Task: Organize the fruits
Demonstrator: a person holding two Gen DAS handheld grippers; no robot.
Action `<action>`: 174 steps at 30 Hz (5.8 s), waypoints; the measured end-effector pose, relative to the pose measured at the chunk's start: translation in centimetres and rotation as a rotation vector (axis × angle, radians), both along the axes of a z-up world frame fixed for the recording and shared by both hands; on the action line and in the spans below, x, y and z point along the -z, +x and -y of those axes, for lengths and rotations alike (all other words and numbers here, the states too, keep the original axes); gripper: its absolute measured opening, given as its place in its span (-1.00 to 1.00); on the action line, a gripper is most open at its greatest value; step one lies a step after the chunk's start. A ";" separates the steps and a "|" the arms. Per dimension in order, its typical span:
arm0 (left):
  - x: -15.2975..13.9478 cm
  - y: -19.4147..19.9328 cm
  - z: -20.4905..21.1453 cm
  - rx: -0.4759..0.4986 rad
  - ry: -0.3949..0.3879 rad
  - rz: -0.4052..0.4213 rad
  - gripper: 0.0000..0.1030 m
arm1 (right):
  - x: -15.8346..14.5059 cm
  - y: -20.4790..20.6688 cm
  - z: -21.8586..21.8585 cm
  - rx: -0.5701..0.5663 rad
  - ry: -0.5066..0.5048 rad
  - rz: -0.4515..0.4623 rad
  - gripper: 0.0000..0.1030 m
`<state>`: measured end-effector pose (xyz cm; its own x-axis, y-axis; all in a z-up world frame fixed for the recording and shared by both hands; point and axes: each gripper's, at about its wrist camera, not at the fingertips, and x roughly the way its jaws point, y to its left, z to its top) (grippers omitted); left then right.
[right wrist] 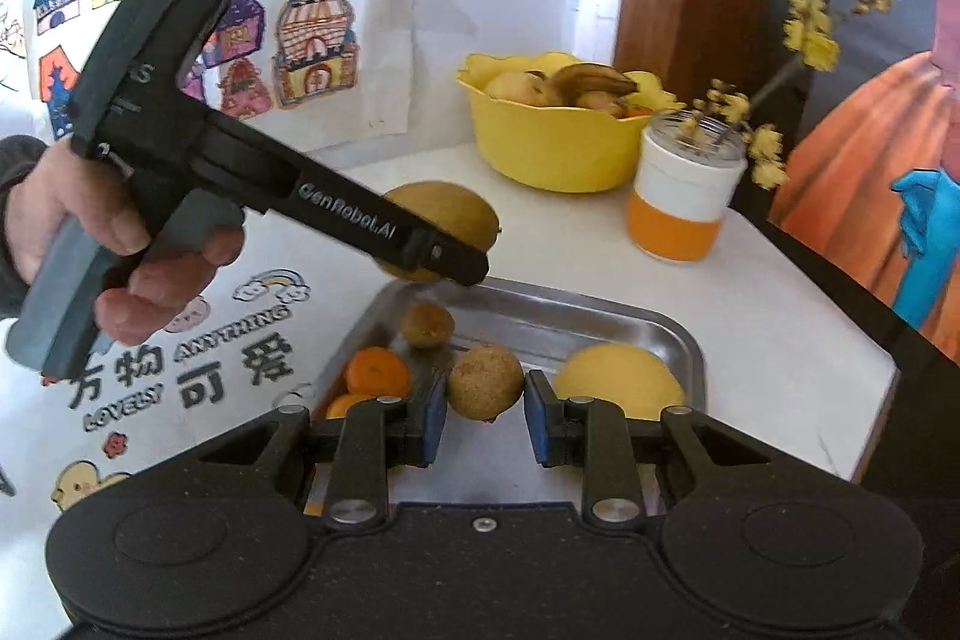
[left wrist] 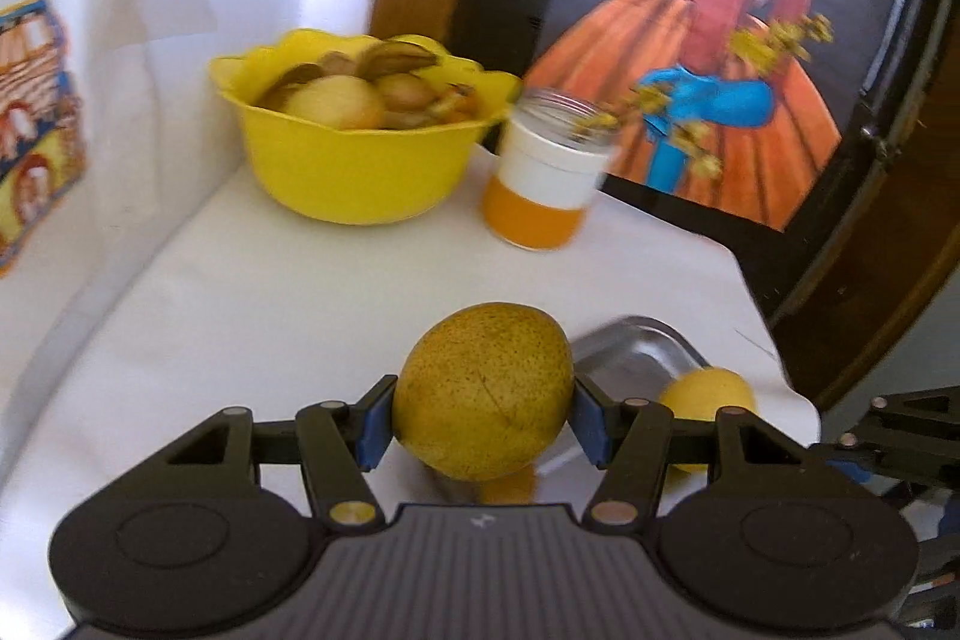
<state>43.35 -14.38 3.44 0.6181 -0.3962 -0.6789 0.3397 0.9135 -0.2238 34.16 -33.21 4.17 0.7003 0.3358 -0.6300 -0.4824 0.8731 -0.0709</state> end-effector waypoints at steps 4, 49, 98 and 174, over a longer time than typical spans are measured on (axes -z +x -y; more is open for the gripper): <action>0.2 -0.9 2.0 0.048 0.004 -0.020 0.23 | 0.5 -0.4 0.4 0.020 -0.003 0.008 -0.42; 1.2 -3.4 5.2 0.106 0.068 -0.029 0.44 | 1.4 -2.4 2.6 0.169 0.026 0.020 0.05; -1.3 -21.6 -6.7 -0.289 -0.009 0.151 0.99 | -2.2 -19.6 -3.6 0.282 0.160 0.262 0.99; 4.0 -36.8 -13.2 -0.432 0.038 0.367 0.99 | 6.6 -31.8 -10.4 0.498 0.242 0.465 0.99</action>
<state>6.54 -1.23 -0.58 0.9169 -0.0344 -0.3976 -0.0176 0.9918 -0.1263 2.31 -22.85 -2.41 0.9841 -0.0007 -0.1778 0.0100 0.9986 0.0514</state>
